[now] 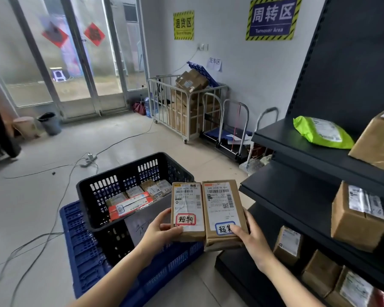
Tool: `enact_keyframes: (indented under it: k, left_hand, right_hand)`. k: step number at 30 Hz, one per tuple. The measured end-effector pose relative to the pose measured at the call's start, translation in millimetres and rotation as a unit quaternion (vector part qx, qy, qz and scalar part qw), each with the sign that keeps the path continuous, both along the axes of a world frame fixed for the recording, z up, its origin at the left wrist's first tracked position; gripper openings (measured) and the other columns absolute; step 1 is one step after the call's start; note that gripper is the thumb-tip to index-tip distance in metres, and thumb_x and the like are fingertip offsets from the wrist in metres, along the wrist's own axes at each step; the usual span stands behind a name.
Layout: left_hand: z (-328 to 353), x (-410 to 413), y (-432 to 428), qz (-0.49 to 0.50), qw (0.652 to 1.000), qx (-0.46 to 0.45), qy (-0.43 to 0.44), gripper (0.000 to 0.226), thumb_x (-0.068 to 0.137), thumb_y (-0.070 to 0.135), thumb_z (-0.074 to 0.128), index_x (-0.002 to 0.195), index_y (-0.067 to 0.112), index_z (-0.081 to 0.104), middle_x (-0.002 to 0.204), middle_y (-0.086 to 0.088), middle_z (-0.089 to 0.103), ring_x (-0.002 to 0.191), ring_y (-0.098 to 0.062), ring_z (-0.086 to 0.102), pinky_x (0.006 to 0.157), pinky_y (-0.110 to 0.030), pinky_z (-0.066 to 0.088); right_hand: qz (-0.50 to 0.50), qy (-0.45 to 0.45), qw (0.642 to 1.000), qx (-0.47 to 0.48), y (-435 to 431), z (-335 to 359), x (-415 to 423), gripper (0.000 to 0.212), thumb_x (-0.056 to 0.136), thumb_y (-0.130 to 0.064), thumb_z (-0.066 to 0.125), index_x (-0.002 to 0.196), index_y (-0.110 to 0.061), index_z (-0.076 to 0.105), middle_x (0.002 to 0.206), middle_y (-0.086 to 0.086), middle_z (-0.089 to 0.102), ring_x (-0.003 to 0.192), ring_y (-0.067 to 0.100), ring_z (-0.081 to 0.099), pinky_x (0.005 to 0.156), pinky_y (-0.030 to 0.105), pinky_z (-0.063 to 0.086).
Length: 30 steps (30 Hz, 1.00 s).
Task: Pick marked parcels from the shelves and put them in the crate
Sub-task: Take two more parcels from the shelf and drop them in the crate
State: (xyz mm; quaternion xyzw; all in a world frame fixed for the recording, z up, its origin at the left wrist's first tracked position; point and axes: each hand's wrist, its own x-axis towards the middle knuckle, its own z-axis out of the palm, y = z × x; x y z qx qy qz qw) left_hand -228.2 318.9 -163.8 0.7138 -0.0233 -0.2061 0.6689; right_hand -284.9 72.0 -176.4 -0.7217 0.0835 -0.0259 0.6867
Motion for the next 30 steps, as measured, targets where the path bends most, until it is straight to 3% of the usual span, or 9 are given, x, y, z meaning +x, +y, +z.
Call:
enact_keyframes:
  k: [3,7,11,13,16,19,22,27,30]
  left_hand:
    - [1,-4,6,0.012,1.000,0.003,-0.002,0.063,0.082,0.012,0.069,0.134,0.030,0.037,0.103,-0.009,0.069,0.097,-0.023,0.067,0.082,-0.030,0.053]
    - [4,0,17,0.032,0.999,-0.006,0.002,0.059,0.082,0.013,0.069,0.128,0.033,0.038,0.103,-0.009,0.068,0.097,-0.023,0.066,0.079,-0.027,0.052]
    - [4,15,33,0.056,0.998,-0.012,0.010,0.079,0.060,0.031,0.080,0.127,0.036,0.038,0.107,-0.012,0.068,0.099,-0.027,0.066,0.084,-0.034,0.054]
    - [-1,26,41,0.064,0.998,-0.013,0.015,0.085,0.053,0.034,0.080,0.127,0.037,0.038,0.107,-0.013,0.067,0.099,-0.028,0.066,0.087,-0.037,0.054]
    - [-9,46,52,0.074,0.997,-0.028,0.024,0.078,0.064,0.024,0.077,0.131,0.032,0.037,0.108,-0.014,0.065,0.099,-0.028,0.066,0.082,-0.034,0.055]
    - [-15,75,66,0.085,0.995,-0.037,0.024,0.064,0.079,0.011,0.072,0.131,0.029,0.039,0.105,-0.012,0.065,0.096,-0.026,0.065,0.075,-0.030,0.054]
    - [-24,112,87,0.093,0.994,-0.049,0.028,0.073,0.067,0.019,0.076,0.129,0.030,0.040,0.107,-0.013,0.068,0.100,-0.029,0.066,0.081,-0.035,0.054]
    - [-40,175,119,0.108,0.990,-0.062,0.060,0.062,0.080,0.005,0.070,0.128,0.031,0.041,0.108,-0.017,0.067,0.090,-0.030,0.067,0.066,-0.033,0.054]
    - [-47,206,136,0.115,0.990,-0.057,0.067,0.076,0.071,0.009,0.076,0.135,0.025,0.038,0.112,-0.018,0.064,0.092,-0.029,0.067,0.071,-0.032,0.055]
  right_hand:
    - [0.009,-0.003,1.000,0.004,6,-1,4,0.064,0.067,-0.040,0.064,0.125,-0.038,0.039,0.112,-0.019,0.060,0.099,-0.006,0.059,0.069,0.008,0.048]
    - [0.031,-0.005,0.999,0.006,16,3,18,0.063,0.067,-0.039,0.063,0.125,-0.039,0.037,0.109,-0.020,0.060,0.100,-0.004,0.057,0.067,0.008,0.048]
    - [0.053,0.000,0.999,0.006,27,3,42,0.078,0.065,-0.046,0.067,0.134,-0.037,0.034,0.116,-0.015,0.061,0.109,0.005,0.057,0.085,0.020,0.046]
    - [0.060,0.001,0.998,0.001,34,1,55,0.082,0.061,-0.048,0.069,0.134,-0.035,0.036,0.115,-0.013,0.062,0.109,0.007,0.058,0.086,0.022,0.047]
    - [0.072,0.010,0.997,-0.004,46,0,79,0.086,0.056,-0.050,0.069,0.134,-0.032,0.037,0.116,-0.009,0.062,0.109,0.010,0.059,0.089,0.026,0.050]
    - [0.077,0.024,0.997,-0.021,58,-5,113,0.097,0.052,-0.057,0.068,0.139,-0.031,0.034,0.124,-0.006,0.058,0.116,0.014,0.054,0.102,0.040,0.044]
    - [0.079,0.038,0.995,-0.040,76,-9,153,0.101,0.054,-0.060,0.069,0.142,-0.032,0.029,0.130,-0.006,0.055,0.121,0.014,0.051,0.106,0.044,0.040]
    - [0.085,0.047,0.994,-0.045,111,-10,218,0.093,0.057,-0.051,0.070,0.140,-0.030,0.033,0.126,-0.004,0.058,0.117,0.015,0.054,0.105,0.043,0.041]
    - [0.081,0.063,0.993,-0.055,128,-17,251,0.076,0.073,-0.036,0.070,0.139,-0.029,0.033,0.126,-0.002,0.058,0.115,0.017,0.055,0.104,0.042,0.042]
